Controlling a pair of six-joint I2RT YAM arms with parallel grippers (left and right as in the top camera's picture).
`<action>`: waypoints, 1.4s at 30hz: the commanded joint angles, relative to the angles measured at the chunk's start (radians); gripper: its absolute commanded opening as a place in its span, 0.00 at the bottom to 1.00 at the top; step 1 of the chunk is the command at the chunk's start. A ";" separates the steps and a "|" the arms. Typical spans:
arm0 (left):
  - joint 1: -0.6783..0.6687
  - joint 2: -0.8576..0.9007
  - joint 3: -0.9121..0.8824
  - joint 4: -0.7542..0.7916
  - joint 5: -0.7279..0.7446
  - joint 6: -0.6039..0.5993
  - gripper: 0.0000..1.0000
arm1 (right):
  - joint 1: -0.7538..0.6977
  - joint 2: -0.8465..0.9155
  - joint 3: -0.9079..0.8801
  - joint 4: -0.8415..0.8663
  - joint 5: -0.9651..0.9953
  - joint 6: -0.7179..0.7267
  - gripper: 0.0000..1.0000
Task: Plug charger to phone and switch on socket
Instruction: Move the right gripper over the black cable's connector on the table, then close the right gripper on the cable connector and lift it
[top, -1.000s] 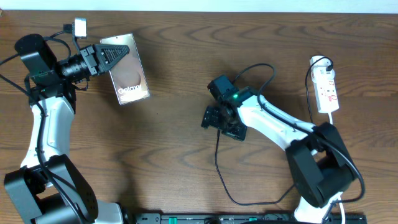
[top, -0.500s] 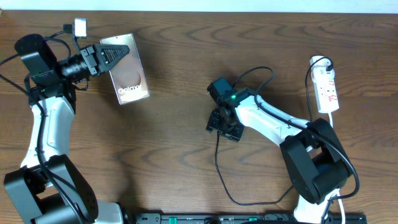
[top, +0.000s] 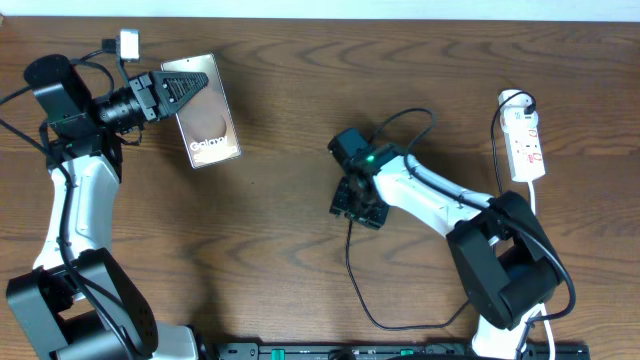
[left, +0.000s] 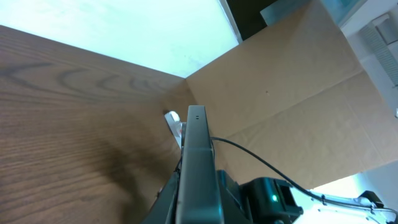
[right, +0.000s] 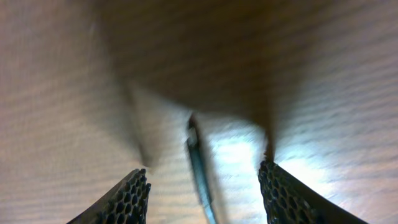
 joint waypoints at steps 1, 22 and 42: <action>-0.001 -0.013 0.001 0.007 0.031 0.014 0.08 | 0.037 0.044 -0.005 -0.003 -0.002 0.014 0.56; -0.001 -0.013 0.001 0.007 0.032 0.014 0.08 | 0.046 0.044 -0.005 -0.002 0.030 0.025 0.40; -0.001 -0.013 0.001 0.007 0.032 0.014 0.08 | 0.018 0.044 -0.005 0.024 0.062 0.025 0.40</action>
